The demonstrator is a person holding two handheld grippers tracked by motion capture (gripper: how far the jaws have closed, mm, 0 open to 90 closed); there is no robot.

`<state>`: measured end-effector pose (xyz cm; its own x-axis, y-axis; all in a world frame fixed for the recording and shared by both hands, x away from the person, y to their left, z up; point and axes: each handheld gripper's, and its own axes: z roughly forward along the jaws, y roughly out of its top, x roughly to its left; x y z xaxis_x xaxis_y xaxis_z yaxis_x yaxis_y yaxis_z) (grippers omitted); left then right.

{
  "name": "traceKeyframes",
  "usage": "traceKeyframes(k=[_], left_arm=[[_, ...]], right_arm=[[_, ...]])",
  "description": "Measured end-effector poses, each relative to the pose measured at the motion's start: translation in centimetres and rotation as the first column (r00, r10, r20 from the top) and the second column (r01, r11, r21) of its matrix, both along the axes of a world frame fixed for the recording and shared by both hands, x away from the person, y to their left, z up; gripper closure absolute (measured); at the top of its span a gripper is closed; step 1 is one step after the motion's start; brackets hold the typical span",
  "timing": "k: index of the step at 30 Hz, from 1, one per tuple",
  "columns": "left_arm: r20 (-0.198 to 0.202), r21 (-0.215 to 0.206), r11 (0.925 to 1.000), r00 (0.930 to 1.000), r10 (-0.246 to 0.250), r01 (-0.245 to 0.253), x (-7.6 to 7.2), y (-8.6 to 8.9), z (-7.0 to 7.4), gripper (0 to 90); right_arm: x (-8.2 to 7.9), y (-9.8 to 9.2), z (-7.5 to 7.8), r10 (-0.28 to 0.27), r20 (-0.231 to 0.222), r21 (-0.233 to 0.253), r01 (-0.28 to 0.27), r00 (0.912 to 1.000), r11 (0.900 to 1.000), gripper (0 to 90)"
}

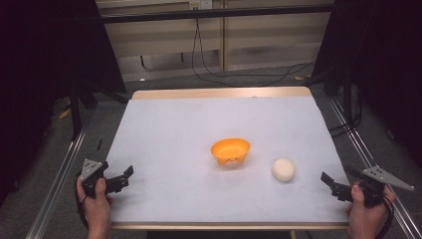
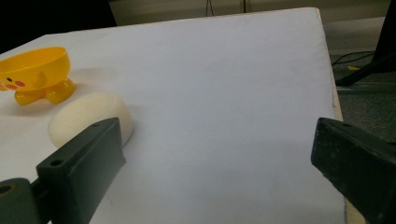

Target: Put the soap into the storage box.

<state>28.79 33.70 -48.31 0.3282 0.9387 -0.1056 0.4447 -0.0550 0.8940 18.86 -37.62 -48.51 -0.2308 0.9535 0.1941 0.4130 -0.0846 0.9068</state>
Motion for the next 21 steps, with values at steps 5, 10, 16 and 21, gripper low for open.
traceKeyframes(k=[5,10,16,21], left_arm=[[0.002,0.001,1.0000,1.0000,-0.004,0.004,0.0,0.0,0.0,0.8],[0.007,0.015,0.9999,1.0000,-0.002,0.002,-0.1,-0.1,0.0,0.8],[0.001,0.021,0.9998,1.0000,0.003,-0.003,-0.1,-0.1,0.0,0.8],[0.003,0.014,0.9999,1.0000,-0.001,0.001,-0.1,-0.1,0.0,0.8]], right_arm=[[0.1,0.3,0.1,0.010,-0.009,-0.019,-0.010,0.9999,1.000,2.1],[0.4,0.6,0.3,0.031,-0.034,-0.046,-0.033,0.9989,0.998,2.1],[1.4,1.7,0.7,0.091,-0.112,-0.113,-0.104,0.9895,0.988,1.1],[2.2,2.7,1.3,0.156,-0.159,-0.139,-0.179,0.9748,0.974,0.1]])
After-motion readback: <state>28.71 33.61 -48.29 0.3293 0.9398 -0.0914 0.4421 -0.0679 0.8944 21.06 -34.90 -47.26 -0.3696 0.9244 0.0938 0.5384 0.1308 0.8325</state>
